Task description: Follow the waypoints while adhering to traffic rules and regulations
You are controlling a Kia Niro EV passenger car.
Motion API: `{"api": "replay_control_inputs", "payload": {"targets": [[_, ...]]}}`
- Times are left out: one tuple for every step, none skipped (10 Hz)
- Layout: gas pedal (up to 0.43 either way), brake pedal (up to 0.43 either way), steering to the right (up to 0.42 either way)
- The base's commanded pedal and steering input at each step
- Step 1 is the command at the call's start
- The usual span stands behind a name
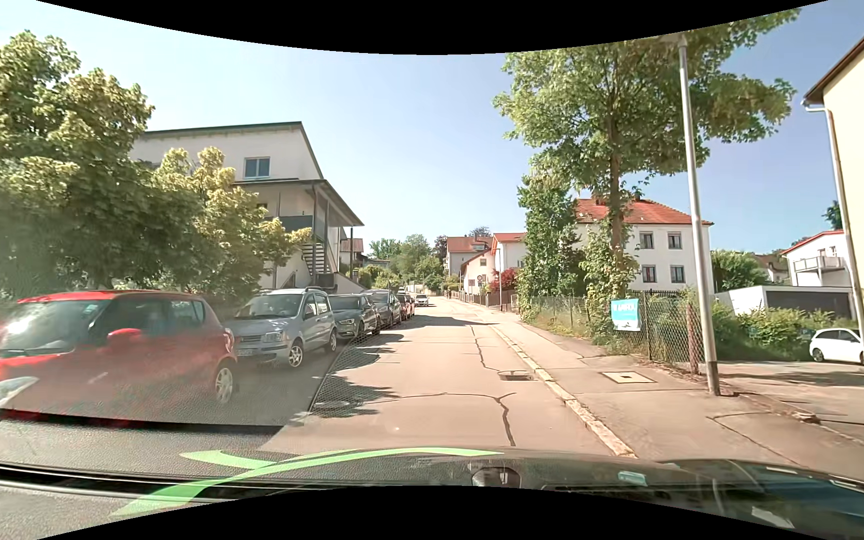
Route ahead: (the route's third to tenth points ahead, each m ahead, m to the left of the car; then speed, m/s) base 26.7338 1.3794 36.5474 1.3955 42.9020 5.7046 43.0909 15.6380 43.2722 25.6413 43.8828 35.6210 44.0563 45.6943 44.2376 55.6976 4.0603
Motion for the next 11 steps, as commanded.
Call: {"api": "replay_control_inputs", "payload": {"targets": [[0.268, 0.000, -0.011], [0.268, 0.000, -0.011], [0.268, 0.000, -0.009], [0.268, 0.000, -0.009], [0.268, 0.000, -0.009], [0.268, 0.000, -0.008], [0.268, 0.000, -0.004], [0.268, 0.000, -0.002], [0.268, 0.000, -0.001], [0.268, 0.000, -0.001], [0.268, 0.000, -0.001]]}}
